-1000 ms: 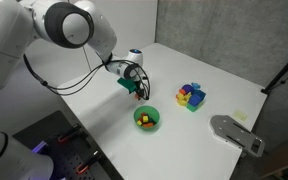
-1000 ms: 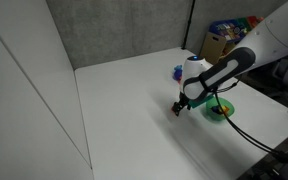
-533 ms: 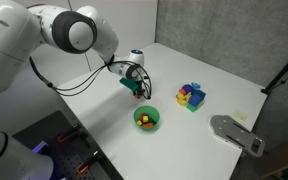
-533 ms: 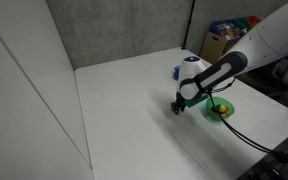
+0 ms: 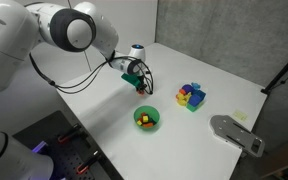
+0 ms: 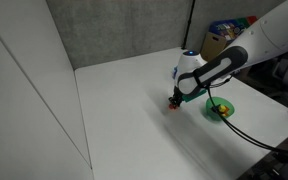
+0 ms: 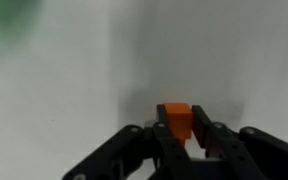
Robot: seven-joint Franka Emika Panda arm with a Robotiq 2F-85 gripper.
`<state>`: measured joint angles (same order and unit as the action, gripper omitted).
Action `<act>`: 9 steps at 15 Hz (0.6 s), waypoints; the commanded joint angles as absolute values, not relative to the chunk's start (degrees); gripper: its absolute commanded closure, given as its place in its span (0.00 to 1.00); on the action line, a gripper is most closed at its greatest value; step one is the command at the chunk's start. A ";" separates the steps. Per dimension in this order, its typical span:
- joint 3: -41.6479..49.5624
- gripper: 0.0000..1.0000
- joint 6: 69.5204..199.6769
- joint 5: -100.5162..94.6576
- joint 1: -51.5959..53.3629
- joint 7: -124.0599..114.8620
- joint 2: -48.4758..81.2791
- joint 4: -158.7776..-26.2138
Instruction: Put the orange dice on the left in the green bowl
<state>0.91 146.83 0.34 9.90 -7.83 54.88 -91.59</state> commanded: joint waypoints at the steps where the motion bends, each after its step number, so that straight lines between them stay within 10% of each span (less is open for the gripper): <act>1: 1.02 0.90 144.07 -0.38 9.79 -8.28 50.44 -93.24; 9: 1.40 0.90 137.34 -0.21 6.90 -7.42 40.25 -100.62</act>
<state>1.35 139.13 0.34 8.19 -7.77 46.15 -94.91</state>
